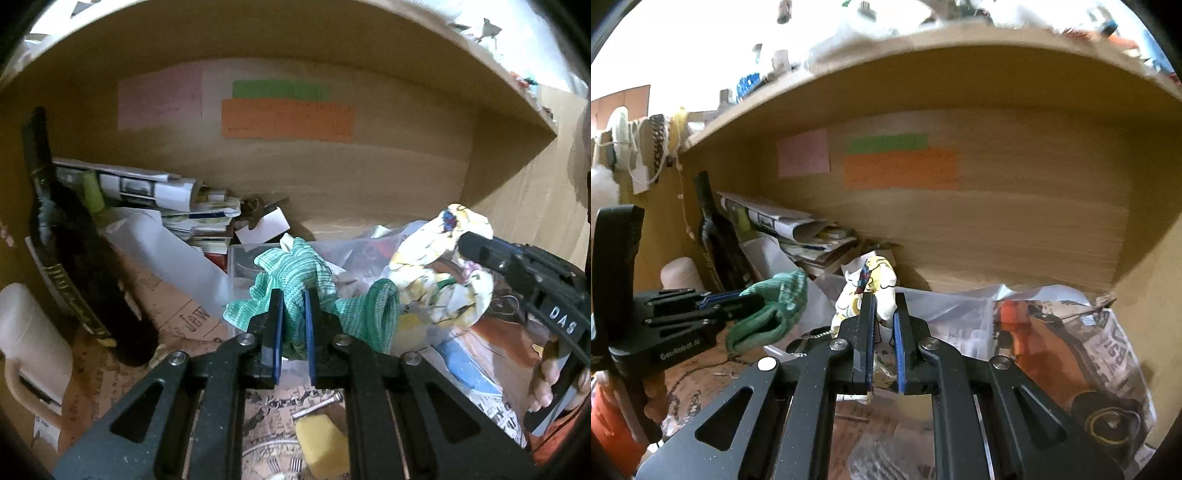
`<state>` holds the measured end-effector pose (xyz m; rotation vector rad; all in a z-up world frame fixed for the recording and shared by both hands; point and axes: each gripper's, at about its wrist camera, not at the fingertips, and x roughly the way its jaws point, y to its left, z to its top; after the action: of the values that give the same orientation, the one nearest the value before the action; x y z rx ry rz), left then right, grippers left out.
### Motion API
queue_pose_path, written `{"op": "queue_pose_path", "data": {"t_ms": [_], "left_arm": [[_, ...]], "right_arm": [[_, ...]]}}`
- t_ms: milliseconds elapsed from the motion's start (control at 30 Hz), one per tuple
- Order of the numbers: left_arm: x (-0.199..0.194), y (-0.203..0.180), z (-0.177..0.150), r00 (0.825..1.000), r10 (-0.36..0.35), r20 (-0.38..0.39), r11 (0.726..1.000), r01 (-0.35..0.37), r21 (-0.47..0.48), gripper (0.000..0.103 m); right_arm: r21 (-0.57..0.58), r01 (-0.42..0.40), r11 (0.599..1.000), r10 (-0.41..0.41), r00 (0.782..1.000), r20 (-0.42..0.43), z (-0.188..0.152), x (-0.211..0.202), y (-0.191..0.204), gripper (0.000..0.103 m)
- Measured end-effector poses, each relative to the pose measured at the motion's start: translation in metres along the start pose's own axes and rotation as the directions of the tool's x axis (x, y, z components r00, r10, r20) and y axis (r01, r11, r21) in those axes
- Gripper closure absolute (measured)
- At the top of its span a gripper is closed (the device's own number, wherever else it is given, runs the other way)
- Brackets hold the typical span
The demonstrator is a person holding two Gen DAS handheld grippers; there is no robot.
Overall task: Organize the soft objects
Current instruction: 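Carry both items into the clear bin and open both tools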
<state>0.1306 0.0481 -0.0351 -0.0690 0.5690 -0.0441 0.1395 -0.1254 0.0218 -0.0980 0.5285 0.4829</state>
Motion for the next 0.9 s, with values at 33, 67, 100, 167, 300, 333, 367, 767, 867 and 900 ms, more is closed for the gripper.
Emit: {"op": "queue_pose_path", "data": {"t_ms": [33,67,100,167,300,333,367,767,867,900], "left_arm": [[0.007,0.000,0.001,1.000,0.004,-0.010,1.000,-0.004,0.000,0.093],[0.012,-0.001,0.002,1.000,0.007,-0.017,1.000,-0.007,0.000,0.093],[0.017,-0.001,0.003,1.000,0.010,-0.024,1.000,-0.010,0.001,0.093],[0.024,-0.003,0.001,0.999,0.015,-0.039,1.000,-0.015,0.000,0.093],[0.043,-0.008,-0.003,0.997,0.019,-0.073,1.000,-0.018,0.011,0.093],[0.048,-0.010,-0.004,0.996,0.019,-0.084,1.000,-0.017,0.017,0.093],[0.052,-0.011,-0.004,0.995,0.016,-0.094,1.000,-0.014,0.020,0.093],[0.084,-0.015,-0.014,0.979,-0.013,-0.205,1.000,0.016,0.010,0.089],[0.085,-0.012,-0.013,0.978,-0.022,-0.210,1.000,0.021,-0.009,0.086],[0.084,-0.011,-0.013,0.978,-0.025,-0.209,1.000,0.023,-0.012,0.084]], "right_arm": [[0.002,0.002,1.000,-0.002,1.000,-0.011,0.000,0.006,0.000,0.095],[0.004,0.002,1.000,-0.002,1.000,-0.021,-0.001,0.011,-0.001,0.095],[0.007,0.001,1.000,0.000,0.999,-0.037,-0.002,0.018,-0.002,0.095],[0.017,-0.006,1.000,0.007,0.998,-0.065,-0.004,0.028,-0.003,0.095],[0.016,-0.007,1.000,0.009,0.993,-0.121,-0.011,0.046,-0.002,0.095],[0.011,-0.002,1.000,0.004,0.991,-0.136,-0.013,0.051,-0.001,0.095],[0.008,0.003,1.000,-0.001,0.989,-0.148,-0.014,0.055,-0.002,0.095],[-0.006,0.048,0.999,-0.048,0.965,-0.258,-0.028,0.083,-0.010,0.093],[-0.005,0.059,0.998,-0.058,0.962,-0.266,-0.030,0.083,-0.012,0.087],[-0.004,0.059,0.998,-0.058,0.962,-0.266,-0.030,0.083,-0.012,0.085]]}}
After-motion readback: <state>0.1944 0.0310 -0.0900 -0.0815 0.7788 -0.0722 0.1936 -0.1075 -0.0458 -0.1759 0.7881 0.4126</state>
